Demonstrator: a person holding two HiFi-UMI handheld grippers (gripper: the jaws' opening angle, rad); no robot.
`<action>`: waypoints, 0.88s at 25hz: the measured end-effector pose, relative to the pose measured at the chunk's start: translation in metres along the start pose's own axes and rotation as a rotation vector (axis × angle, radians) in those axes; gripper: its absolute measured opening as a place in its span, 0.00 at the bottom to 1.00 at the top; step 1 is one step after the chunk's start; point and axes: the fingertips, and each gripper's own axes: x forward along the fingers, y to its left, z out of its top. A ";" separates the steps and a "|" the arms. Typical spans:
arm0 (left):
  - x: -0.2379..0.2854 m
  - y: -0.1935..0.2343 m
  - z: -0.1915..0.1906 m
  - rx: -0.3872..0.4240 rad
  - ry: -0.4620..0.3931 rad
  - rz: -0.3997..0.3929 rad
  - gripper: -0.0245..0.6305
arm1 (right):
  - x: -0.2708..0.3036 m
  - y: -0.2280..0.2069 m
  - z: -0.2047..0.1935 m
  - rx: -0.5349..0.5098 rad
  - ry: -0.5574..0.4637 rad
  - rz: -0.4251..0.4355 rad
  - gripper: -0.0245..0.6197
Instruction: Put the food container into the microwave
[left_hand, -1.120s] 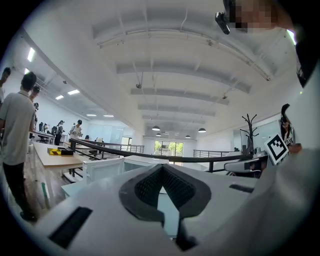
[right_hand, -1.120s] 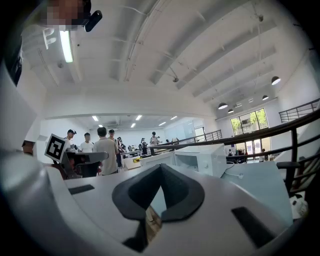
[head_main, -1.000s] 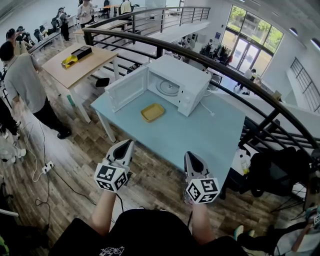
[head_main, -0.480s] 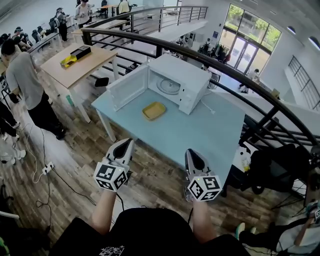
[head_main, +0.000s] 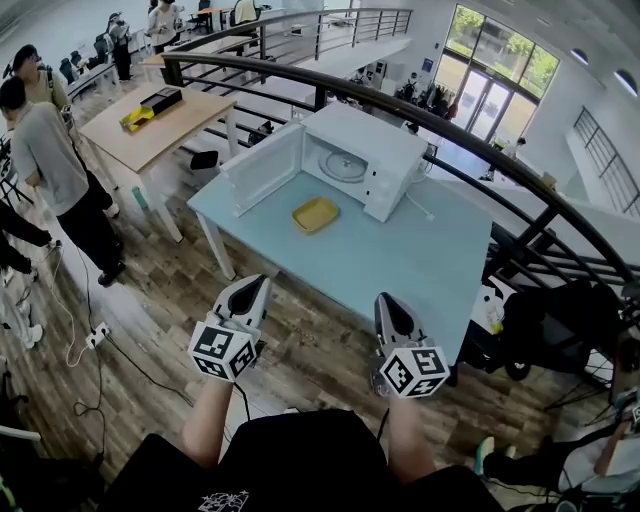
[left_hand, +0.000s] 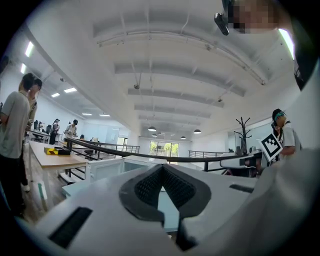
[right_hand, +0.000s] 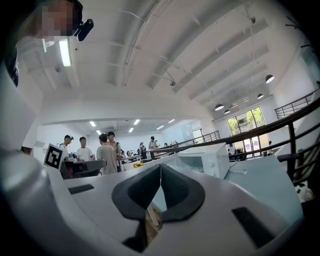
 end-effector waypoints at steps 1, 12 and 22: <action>-0.003 0.002 0.000 0.000 0.000 -0.001 0.05 | 0.000 0.003 0.000 0.000 -0.002 0.000 0.05; -0.029 0.023 -0.003 -0.011 -0.001 -0.008 0.05 | 0.007 0.037 -0.003 -0.003 0.003 0.022 0.05; -0.028 0.039 -0.010 -0.024 0.012 0.013 0.05 | 0.025 0.047 -0.008 0.003 0.019 0.048 0.05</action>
